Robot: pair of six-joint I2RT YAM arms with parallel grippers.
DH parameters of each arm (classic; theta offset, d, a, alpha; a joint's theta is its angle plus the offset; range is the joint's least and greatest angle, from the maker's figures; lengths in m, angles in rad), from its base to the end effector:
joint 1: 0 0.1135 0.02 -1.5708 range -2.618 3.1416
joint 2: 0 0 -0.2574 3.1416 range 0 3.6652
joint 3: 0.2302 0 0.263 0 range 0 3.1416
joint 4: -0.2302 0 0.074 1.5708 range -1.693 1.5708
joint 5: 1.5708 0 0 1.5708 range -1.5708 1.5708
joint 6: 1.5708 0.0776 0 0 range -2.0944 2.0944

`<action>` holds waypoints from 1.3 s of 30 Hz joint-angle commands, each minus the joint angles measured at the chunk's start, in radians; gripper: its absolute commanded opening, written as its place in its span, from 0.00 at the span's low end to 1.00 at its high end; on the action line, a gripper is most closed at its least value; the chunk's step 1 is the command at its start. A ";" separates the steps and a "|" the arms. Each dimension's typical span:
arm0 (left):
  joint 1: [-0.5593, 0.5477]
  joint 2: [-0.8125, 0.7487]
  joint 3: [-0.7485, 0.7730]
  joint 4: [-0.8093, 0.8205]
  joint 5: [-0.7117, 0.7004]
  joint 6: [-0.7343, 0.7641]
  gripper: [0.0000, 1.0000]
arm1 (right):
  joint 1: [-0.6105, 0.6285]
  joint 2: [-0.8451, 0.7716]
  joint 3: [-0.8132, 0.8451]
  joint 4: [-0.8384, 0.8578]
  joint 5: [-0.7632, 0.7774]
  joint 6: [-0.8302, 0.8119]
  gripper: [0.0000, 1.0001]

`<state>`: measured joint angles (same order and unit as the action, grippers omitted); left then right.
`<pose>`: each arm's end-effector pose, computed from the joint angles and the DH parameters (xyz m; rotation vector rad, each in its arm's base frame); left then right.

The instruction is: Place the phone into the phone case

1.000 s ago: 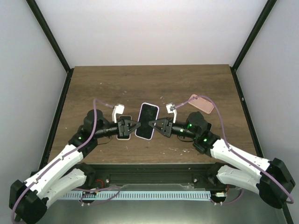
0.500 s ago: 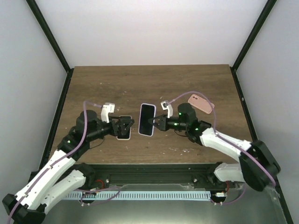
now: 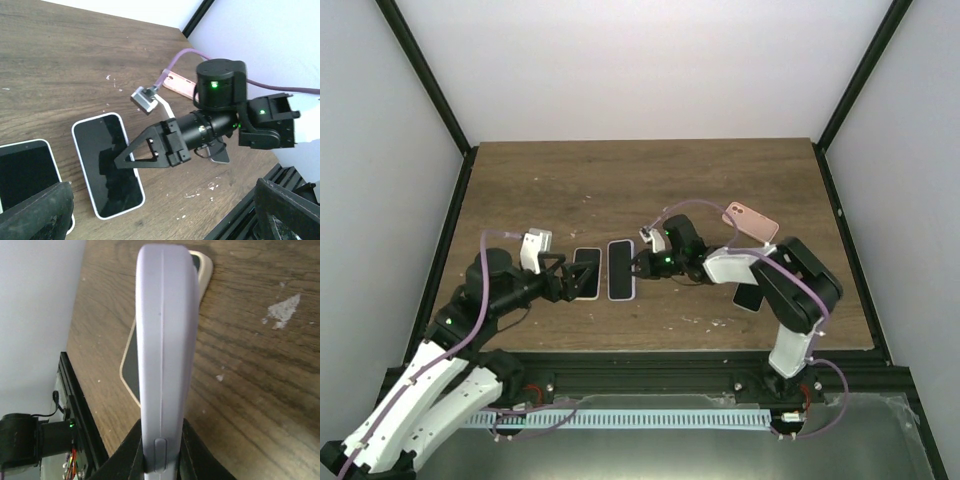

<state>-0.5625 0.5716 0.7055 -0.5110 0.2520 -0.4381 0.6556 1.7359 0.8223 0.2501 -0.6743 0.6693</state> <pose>0.1487 -0.1166 0.2915 0.3019 2.0238 -0.8911 0.2656 0.2654 0.1184 -0.4013 2.4491 1.4097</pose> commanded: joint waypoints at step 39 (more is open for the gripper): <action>0.003 -0.056 -0.023 -0.017 -0.018 0.027 1.00 | -0.106 -0.200 0.040 -0.518 0.587 0.026 1.00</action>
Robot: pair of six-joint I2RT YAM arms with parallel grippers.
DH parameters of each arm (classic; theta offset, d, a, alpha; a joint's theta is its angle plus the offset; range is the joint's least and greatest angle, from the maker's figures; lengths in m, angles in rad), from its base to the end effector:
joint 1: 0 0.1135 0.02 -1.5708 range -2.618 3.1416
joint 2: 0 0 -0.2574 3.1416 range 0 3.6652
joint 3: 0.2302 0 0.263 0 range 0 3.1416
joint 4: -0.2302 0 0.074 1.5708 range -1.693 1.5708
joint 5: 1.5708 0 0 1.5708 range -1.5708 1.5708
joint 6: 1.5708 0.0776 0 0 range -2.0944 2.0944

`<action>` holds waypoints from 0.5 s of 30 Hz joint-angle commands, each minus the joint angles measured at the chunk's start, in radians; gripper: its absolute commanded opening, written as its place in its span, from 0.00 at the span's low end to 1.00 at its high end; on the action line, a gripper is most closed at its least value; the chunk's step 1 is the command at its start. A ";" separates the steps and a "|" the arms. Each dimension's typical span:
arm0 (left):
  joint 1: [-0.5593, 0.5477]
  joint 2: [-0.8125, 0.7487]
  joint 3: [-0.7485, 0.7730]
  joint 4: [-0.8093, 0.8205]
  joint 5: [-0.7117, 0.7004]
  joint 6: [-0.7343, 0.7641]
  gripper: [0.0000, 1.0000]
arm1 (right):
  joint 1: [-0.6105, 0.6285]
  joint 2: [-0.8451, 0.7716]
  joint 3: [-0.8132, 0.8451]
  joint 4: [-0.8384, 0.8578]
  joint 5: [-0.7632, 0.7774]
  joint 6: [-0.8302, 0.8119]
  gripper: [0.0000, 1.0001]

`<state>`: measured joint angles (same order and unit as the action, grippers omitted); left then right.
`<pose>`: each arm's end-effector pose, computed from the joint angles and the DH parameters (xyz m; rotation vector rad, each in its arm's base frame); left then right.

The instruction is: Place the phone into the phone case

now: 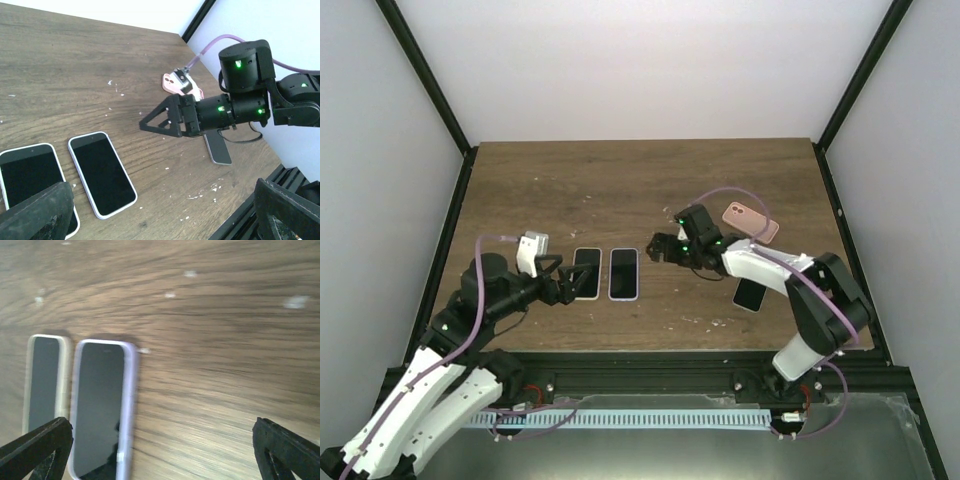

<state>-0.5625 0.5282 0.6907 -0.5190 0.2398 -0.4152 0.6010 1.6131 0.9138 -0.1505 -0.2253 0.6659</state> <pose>0.1430 -0.1119 0.2917 0.3161 1.9946 -0.8706 0.2906 0.2203 0.1394 -0.0262 2.5734 0.8082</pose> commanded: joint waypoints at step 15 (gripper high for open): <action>0.003 -0.034 -0.009 -0.003 0.007 0.006 1.00 | -0.328 -0.290 -0.067 -0.358 0.431 0.001 1.00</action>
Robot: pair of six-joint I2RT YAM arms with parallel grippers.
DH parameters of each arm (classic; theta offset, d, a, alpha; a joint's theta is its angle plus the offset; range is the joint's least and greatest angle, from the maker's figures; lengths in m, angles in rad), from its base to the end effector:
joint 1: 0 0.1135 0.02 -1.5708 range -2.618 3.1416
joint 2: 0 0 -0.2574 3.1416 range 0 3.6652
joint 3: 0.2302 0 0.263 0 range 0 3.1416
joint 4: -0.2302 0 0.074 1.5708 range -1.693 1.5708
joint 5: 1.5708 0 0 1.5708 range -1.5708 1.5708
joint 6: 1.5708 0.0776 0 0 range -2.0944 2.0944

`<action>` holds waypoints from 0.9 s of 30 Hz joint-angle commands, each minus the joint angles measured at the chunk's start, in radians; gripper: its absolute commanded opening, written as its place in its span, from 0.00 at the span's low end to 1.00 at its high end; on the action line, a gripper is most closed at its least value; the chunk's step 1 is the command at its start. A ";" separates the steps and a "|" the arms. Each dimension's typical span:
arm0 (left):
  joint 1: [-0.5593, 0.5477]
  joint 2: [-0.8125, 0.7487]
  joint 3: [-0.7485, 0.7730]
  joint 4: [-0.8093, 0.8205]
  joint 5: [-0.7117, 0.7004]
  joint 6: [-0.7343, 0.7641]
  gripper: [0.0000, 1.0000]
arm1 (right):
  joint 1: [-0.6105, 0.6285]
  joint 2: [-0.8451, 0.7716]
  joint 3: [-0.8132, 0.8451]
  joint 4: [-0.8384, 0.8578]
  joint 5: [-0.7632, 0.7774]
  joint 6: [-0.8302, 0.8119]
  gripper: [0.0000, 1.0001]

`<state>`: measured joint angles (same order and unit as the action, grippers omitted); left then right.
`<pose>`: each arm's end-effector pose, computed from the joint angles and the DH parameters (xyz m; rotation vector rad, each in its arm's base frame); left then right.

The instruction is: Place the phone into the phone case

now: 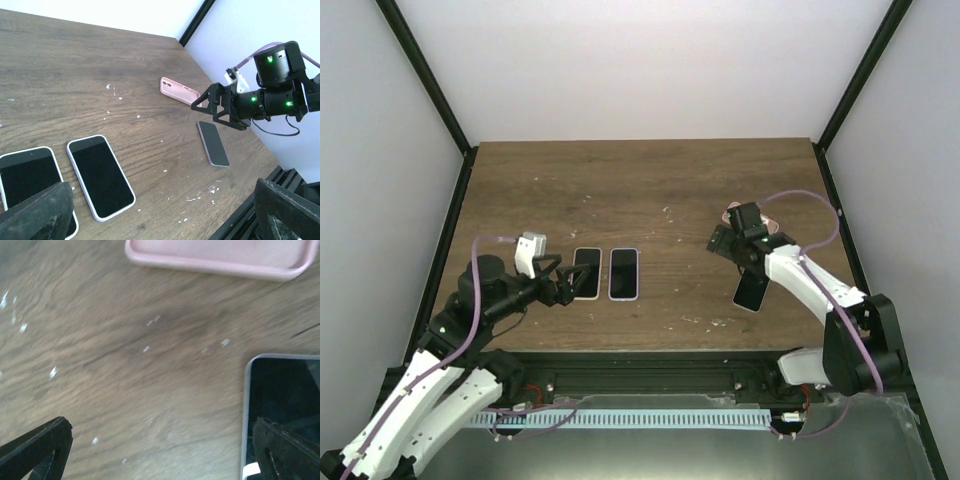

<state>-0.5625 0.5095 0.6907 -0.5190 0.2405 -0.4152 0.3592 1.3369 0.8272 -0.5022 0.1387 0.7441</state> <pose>0.1401 -0.1102 0.2947 0.3169 1.9752 -0.8759 0.2782 0.0930 0.1634 0.5450 2.5275 0.2358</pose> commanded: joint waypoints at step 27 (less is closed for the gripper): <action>0.003 -0.025 -0.016 0.010 0.028 0.011 1.00 | -0.279 0.405 0.224 0.301 -0.098 -0.693 0.64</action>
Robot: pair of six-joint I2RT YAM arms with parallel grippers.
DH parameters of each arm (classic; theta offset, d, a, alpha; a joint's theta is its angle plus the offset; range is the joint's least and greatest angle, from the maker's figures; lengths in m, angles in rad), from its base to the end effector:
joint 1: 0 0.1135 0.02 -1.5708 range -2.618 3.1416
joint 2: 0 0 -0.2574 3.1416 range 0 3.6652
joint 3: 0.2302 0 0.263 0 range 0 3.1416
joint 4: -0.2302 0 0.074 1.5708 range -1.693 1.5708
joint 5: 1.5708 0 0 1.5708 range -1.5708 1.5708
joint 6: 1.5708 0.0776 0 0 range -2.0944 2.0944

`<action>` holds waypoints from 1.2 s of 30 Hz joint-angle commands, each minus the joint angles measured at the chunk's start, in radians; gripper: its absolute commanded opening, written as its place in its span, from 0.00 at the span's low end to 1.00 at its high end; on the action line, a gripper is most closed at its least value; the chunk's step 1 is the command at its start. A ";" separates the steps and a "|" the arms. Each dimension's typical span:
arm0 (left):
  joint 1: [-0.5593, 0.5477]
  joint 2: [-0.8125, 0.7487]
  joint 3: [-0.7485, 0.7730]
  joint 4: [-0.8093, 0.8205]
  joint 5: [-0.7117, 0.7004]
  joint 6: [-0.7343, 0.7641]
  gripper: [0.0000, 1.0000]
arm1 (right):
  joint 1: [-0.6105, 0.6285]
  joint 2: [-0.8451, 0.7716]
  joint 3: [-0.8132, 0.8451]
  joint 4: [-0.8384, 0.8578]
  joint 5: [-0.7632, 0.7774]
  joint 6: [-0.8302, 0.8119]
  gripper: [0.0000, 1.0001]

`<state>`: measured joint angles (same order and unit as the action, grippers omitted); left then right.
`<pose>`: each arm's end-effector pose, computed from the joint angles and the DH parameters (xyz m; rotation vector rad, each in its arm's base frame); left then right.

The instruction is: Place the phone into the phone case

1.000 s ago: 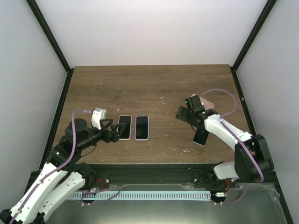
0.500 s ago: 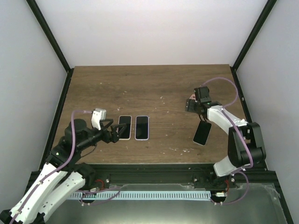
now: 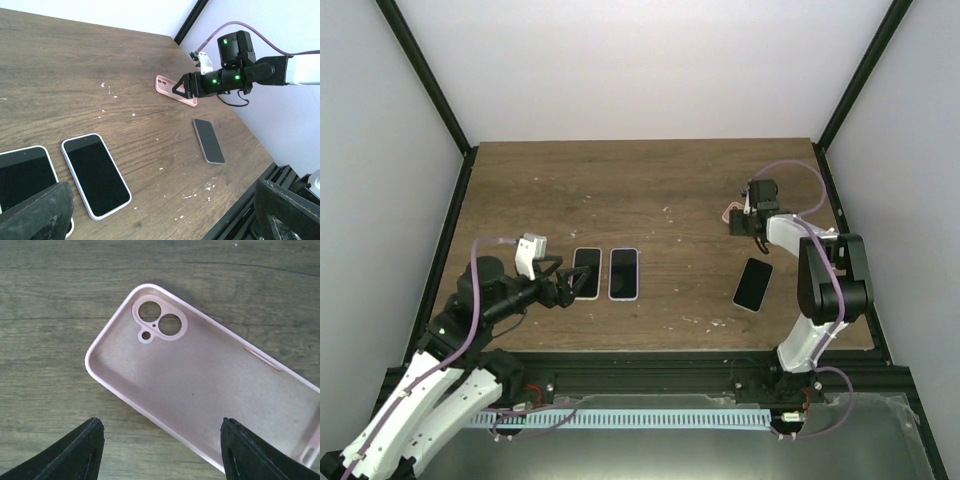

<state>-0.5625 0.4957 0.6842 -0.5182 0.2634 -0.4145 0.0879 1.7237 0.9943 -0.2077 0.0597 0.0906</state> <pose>0.1371 -0.1103 0.2946 0.3344 1.9669 -0.8986 0.3787 0.0287 0.1199 0.0279 2.5053 -0.0013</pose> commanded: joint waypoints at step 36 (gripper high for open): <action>0.003 -0.014 -0.015 0.012 -0.006 0.009 1.00 | -0.017 0.206 0.202 -0.148 -0.151 -0.077 0.32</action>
<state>-0.5625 0.4870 0.6830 -0.5182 0.2626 -0.4145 0.0772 1.8927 1.1484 -0.3035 -0.0608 0.0162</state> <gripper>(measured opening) 0.999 0.277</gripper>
